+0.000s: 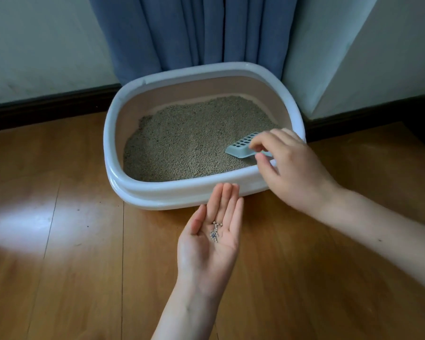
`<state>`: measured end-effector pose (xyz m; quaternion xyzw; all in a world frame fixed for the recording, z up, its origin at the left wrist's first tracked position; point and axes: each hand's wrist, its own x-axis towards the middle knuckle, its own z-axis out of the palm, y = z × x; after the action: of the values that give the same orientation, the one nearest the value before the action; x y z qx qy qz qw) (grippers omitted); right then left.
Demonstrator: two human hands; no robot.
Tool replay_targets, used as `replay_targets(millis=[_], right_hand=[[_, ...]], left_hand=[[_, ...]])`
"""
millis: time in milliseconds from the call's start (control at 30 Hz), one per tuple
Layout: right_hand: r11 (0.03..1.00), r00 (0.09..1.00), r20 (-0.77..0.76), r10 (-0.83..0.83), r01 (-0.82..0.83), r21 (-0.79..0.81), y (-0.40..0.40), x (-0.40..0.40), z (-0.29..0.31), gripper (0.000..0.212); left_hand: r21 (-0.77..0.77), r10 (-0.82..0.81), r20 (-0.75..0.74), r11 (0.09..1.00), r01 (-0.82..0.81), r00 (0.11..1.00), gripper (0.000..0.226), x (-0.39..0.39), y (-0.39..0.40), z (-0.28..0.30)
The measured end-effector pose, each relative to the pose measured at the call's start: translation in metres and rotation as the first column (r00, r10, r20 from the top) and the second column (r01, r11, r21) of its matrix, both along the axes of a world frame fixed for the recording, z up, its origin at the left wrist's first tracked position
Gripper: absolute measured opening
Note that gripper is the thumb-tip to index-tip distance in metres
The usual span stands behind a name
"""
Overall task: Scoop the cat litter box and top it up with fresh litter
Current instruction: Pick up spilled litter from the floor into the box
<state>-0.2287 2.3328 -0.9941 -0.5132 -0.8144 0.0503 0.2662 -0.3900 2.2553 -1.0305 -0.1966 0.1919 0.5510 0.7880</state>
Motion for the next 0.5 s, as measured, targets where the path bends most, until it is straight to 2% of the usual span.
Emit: replay_targets(millis=[133, 267, 333, 433, 500], right_hand=[[0.939, 0.940, 0.320, -0.122, 0.213, -0.271, 0.056, 0.009, 0.007, 0.031], [0.816, 0.826, 0.560, -0.063, 0.366, -0.447, 0.081, -0.004, 0.004, 0.053], [0.780, 0.793, 0.609, -0.006, 0.385, -0.493, 0.087, -0.009, -0.001, 0.057], [0.760, 0.805, 0.593, 0.000, 0.386, -0.523, 0.092, -0.010, -0.006, 0.041], [0.767, 0.821, 0.570, -0.030, 0.385, -0.513, 0.091, -0.010, -0.003, 0.039]], left_hand=[[0.088, 0.015, -0.042, 0.996, -0.011, 0.999, 0.042, -0.004, 0.024, 0.034], [0.113, 0.032, -0.081, 0.993, -0.023, 0.996, 0.045, -0.019, 0.049, 0.050], [0.118, 0.055, -0.083, 0.992, -0.045, 0.995, 0.047, -0.030, 0.060, 0.052], [0.129, 0.083, -0.084, 0.989, -0.072, 0.993, 0.047, -0.044, 0.072, 0.052], [0.136, 0.093, -0.094, 0.988, -0.080, 0.991, 0.047, -0.052, 0.080, 0.052]])
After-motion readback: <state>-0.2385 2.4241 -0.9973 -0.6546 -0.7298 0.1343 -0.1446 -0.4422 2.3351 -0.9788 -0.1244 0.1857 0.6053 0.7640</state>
